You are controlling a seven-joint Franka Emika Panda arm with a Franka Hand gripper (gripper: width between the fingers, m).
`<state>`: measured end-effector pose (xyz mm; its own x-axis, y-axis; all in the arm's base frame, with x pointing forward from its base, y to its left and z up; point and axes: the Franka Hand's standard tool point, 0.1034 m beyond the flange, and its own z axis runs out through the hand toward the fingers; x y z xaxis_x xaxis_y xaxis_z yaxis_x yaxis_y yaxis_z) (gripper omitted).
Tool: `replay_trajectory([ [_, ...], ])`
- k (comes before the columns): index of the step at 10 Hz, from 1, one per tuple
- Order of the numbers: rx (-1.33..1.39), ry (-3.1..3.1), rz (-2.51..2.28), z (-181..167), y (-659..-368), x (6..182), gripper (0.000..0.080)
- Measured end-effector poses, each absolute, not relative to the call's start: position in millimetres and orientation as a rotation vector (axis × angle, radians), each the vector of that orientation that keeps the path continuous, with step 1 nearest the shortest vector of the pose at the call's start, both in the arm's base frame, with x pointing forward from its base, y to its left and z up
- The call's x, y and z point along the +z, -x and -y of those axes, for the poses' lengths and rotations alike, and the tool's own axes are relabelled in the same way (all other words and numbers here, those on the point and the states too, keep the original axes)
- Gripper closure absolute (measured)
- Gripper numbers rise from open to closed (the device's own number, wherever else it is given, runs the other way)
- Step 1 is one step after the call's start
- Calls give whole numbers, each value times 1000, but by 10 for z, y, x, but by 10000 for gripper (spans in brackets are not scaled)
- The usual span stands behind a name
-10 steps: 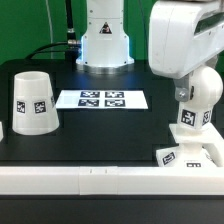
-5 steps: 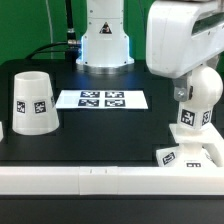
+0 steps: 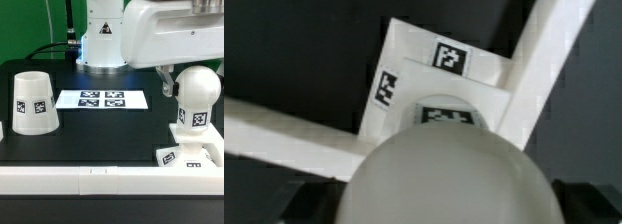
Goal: Assemble lamp
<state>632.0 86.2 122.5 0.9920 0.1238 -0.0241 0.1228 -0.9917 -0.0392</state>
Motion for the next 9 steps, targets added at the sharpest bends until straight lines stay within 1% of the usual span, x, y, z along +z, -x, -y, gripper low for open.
replay_trajectory([
  [5,50,3092,-271,-868,-6320,1225,222],
  [8,67,3008,-738,-882,-6293,1211,222],
  [9,82,2929,-971,-888,-6282,1208,222],
])
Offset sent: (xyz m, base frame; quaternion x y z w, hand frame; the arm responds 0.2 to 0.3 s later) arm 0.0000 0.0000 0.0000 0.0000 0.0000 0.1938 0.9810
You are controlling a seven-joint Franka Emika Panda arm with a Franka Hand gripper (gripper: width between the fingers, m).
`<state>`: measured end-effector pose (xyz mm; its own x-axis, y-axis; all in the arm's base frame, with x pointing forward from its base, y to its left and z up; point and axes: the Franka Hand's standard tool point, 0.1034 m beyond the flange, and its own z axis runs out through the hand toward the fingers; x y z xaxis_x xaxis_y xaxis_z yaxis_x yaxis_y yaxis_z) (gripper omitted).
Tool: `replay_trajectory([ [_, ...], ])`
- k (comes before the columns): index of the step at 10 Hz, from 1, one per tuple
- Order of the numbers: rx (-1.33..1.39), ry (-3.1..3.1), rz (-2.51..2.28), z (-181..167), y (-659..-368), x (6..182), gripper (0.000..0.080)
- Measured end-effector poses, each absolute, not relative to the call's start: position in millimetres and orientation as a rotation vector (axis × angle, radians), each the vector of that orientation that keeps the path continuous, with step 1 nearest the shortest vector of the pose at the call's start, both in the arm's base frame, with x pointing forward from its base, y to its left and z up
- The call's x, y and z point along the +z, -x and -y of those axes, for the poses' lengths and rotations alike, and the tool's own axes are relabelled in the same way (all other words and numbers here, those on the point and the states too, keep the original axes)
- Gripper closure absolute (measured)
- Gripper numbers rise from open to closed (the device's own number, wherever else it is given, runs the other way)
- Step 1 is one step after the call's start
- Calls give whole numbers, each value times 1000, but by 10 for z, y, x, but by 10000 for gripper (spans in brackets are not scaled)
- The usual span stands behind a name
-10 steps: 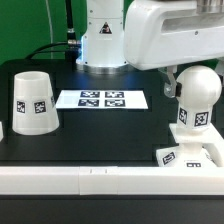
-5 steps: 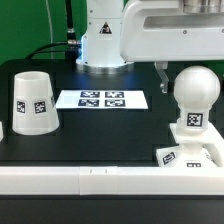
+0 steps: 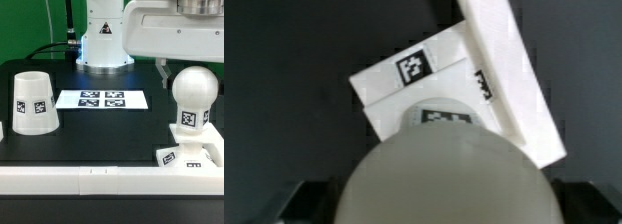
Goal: Assemble lamp
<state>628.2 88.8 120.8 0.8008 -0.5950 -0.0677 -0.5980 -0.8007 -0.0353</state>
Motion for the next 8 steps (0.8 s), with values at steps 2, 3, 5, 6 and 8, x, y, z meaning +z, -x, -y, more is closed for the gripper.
replay_trajectory([
  [2,118,2772,-1307,-907,-6275,1204,222],
  [3,139,2679,-1463,-898,-6286,1203,222],
  [5,149,2602,-1587,-911,-6292,1203,163],
  [6,149,2606,-1581,-915,-6291,1201,163],
  [8,134,2696,-1432,-924,-6288,1195,103],
])
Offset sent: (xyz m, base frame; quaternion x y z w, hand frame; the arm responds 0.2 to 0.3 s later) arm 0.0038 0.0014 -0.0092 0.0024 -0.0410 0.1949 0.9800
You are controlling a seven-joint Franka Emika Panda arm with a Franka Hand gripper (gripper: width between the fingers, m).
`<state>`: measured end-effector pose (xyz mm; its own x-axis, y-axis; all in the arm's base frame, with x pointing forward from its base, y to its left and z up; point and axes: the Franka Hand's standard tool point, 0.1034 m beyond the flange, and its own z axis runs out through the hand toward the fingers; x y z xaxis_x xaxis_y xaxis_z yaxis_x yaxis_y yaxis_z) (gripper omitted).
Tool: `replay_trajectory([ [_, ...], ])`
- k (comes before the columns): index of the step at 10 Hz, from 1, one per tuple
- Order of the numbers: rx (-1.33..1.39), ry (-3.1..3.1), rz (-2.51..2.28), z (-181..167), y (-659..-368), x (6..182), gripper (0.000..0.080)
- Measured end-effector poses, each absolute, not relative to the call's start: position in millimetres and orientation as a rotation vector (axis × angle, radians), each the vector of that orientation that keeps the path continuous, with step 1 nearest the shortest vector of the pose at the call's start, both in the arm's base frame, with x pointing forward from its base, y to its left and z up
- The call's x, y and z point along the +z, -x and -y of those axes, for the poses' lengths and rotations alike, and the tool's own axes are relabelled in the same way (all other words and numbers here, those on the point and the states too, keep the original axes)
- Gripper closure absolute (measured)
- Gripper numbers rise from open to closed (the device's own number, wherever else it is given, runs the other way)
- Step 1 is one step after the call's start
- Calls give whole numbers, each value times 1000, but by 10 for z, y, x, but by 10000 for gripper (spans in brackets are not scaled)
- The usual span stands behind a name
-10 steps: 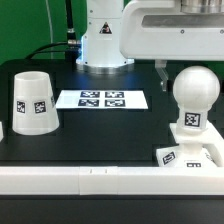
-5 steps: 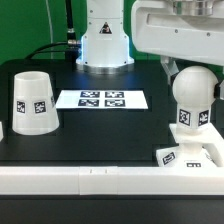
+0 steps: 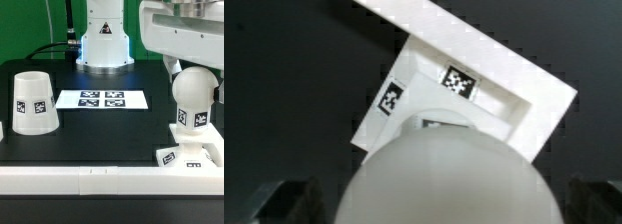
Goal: Assemble lamp
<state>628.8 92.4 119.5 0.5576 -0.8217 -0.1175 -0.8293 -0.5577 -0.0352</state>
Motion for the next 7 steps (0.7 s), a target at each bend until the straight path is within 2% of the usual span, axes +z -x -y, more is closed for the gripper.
replay_trajectory([
  [7,82,3009,-484,-937,-6316,1237,101],
])
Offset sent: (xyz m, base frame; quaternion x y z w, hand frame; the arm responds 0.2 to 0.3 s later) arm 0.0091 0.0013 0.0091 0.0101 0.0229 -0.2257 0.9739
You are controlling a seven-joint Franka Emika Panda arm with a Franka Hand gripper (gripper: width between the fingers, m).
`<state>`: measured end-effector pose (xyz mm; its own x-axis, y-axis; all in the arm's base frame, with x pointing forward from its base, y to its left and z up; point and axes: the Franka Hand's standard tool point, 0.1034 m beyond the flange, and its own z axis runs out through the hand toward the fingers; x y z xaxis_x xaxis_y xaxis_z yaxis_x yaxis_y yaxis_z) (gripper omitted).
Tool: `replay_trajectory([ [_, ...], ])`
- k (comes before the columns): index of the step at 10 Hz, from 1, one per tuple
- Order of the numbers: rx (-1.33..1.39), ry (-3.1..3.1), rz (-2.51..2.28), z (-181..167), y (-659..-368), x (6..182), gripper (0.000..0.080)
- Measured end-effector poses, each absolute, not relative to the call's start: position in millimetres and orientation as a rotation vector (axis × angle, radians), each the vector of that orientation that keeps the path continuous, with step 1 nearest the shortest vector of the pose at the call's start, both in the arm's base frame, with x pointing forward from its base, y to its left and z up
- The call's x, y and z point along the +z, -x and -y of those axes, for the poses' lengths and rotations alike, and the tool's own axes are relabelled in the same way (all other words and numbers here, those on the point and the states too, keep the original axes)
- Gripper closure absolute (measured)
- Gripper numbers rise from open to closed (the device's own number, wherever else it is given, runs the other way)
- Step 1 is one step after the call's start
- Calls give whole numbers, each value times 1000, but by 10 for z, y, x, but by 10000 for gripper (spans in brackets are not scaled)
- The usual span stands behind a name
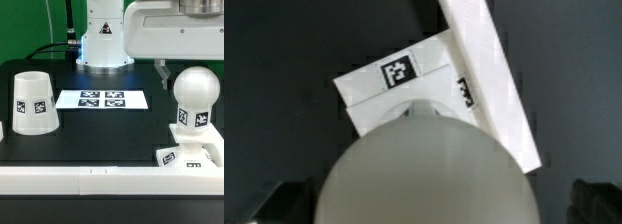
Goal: Assemble lamp
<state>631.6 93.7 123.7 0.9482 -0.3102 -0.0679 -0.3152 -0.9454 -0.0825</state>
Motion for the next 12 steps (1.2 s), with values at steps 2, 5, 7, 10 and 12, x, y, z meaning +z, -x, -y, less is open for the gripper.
replay_trajectory([
  [2,72,3034,-267,-934,-6314,1233,101],
  [5,6,3084,271,-896,-6353,1225,101],
  [7,-24,3052,591,-882,-6386,1235,101],
  [10,-23,2946,1032,-908,-6379,1215,101],
  [12,-20,2858,1289,-930,-6379,1210,101],
])
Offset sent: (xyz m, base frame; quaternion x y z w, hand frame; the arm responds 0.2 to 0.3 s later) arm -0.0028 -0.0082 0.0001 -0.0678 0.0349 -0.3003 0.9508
